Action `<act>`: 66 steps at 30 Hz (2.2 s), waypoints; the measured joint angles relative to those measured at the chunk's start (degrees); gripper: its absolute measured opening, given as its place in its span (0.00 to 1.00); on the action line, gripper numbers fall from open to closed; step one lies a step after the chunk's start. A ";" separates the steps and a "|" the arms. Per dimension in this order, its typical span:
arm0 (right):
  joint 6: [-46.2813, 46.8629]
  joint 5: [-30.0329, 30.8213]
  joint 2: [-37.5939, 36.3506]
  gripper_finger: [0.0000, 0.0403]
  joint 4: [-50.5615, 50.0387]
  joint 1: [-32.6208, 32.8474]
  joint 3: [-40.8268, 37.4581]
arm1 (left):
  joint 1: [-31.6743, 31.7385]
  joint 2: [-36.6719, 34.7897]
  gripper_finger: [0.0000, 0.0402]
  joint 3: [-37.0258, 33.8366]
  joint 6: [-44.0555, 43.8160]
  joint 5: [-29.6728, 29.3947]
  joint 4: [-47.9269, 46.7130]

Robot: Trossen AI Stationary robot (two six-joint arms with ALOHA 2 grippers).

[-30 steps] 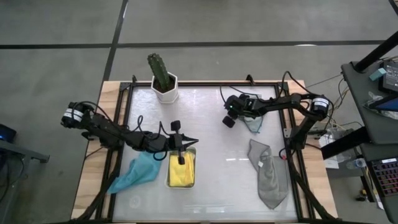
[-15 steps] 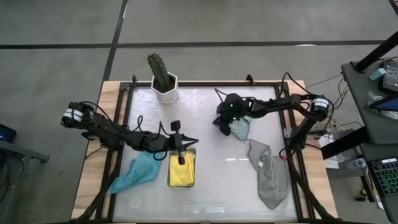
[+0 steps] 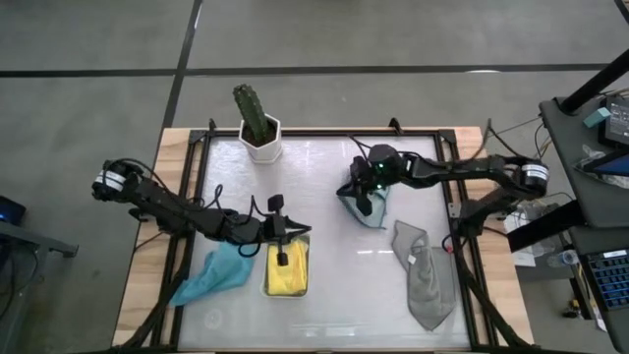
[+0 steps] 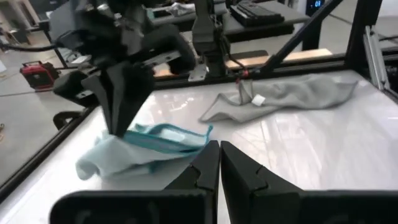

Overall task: Fold microfiber towels
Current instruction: Fold the light blue microfiber towel

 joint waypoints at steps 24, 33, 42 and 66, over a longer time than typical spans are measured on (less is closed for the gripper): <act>2.41 15.99 -12.96 0.02 8.84 8.98 -2.98 | 2.57 8.67 0.35 11.68 0.13 -6.63 2.86; 1.99 21.14 -13.11 0.02 9.80 8.94 -3.09 | 4.67 16.67 0.55 16.61 0.13 -16.75 2.46; 1.99 20.98 -13.14 0.02 9.56 8.94 -3.11 | 8.17 22.08 0.55 16.44 -4.48 -16.17 1.87; -2.38 21.13 -13.14 0.10 -0.35 6.88 -2.51 | 8.22 19.03 0.00 17.82 -2.27 -0.89 -2.04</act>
